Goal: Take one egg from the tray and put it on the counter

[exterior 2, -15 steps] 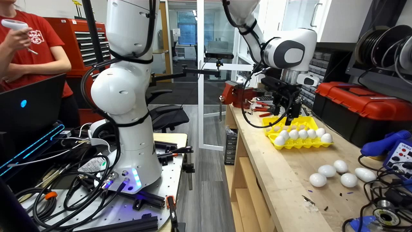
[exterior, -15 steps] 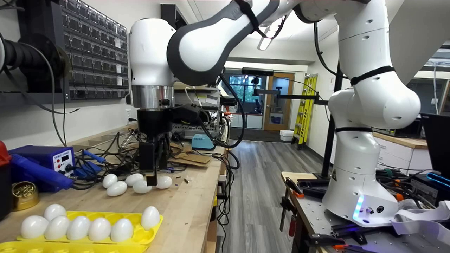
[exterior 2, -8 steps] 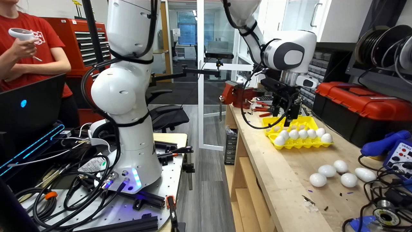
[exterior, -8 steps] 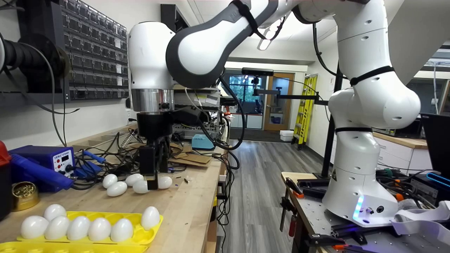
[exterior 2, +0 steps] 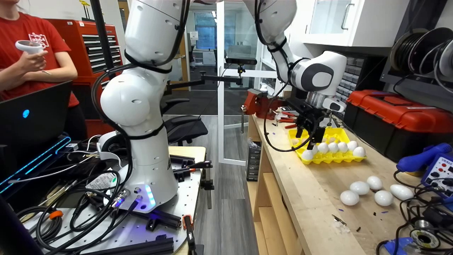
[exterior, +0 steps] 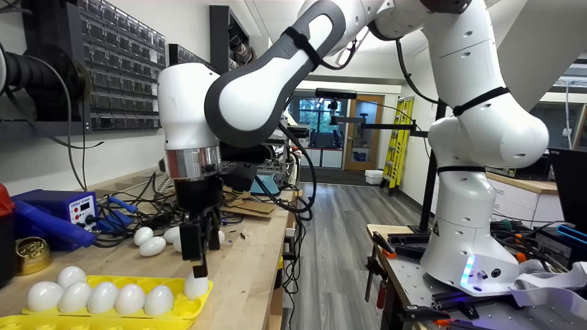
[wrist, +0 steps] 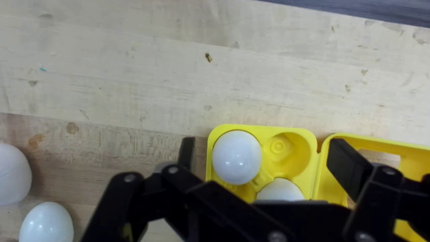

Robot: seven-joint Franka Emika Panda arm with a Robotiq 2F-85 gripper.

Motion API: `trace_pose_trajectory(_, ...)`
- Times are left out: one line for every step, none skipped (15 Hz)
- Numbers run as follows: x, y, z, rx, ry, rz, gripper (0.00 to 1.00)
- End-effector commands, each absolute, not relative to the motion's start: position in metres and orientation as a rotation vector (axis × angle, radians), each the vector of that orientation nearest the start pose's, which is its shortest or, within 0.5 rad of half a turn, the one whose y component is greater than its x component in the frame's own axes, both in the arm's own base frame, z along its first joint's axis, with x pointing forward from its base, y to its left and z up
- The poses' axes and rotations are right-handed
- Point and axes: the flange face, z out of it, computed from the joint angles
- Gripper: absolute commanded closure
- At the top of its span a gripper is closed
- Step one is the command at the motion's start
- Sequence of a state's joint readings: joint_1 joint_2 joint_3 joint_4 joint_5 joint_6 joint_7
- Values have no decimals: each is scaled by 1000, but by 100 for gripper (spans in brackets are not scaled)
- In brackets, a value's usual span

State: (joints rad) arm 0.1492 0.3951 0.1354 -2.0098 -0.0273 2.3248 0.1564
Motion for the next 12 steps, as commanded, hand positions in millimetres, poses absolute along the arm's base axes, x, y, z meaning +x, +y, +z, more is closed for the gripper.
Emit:
trace_pose_trajectory(587,168,238,-3095,-224,122,0)
trace_pose_trajectory(589,168,234,-3100,-224,128,0)
trace_pose_trajectory(591,168,230,-3101,-225,134,0)
trace_pose_trajectory(594,167,226,-3105,-224,136,0)
trace_pose_trajectory(595,165,222,-3106,-221,138,0)
trace_pose_trajectory(598,163,218,-3107,-218,139,0)
trace_pose_trajectory(599,161,214,-3107,-211,151,0)
trace_pose_trajectory(601,158,210,-3110,-203,155,0)
trace_pose_trajectory(602,155,207,-3111,-198,158,0)
trace_pose_trajectory(604,152,204,-3111,-192,155,0)
trace_pose_trajectory(605,150,201,-3110,-186,154,0)
trace_pose_trajectory(607,147,198,-3104,-176,148,0)
